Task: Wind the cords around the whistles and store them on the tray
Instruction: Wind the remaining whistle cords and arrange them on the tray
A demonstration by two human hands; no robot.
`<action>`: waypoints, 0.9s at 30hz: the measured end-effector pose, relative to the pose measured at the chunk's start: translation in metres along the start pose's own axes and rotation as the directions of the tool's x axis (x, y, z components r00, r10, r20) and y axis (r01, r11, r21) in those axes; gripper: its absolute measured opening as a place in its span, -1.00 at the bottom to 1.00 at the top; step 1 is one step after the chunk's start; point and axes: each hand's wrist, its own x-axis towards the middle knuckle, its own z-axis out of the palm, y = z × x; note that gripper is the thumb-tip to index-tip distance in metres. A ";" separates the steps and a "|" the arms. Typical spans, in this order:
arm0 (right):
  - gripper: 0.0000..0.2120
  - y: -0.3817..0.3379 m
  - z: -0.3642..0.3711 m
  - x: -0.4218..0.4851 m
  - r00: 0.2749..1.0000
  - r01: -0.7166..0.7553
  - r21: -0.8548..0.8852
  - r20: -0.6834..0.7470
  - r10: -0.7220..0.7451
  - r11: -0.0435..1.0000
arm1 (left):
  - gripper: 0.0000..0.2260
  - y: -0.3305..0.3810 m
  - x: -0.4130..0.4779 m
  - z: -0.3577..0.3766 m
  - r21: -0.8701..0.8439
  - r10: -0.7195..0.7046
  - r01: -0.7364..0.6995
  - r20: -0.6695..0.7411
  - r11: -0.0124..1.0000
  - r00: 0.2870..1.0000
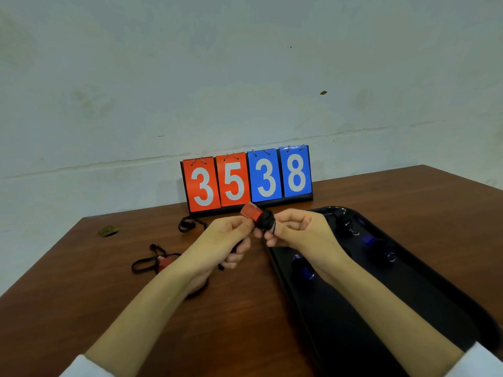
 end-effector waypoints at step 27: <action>-0.86 0.019 0.008 -0.005 0.912 0.135 -0.742 -0.166 -0.376 0.656 | -0.90 -0.001 -0.002 0.017 0.483 0.371 -0.172 -0.353 0.858 0.859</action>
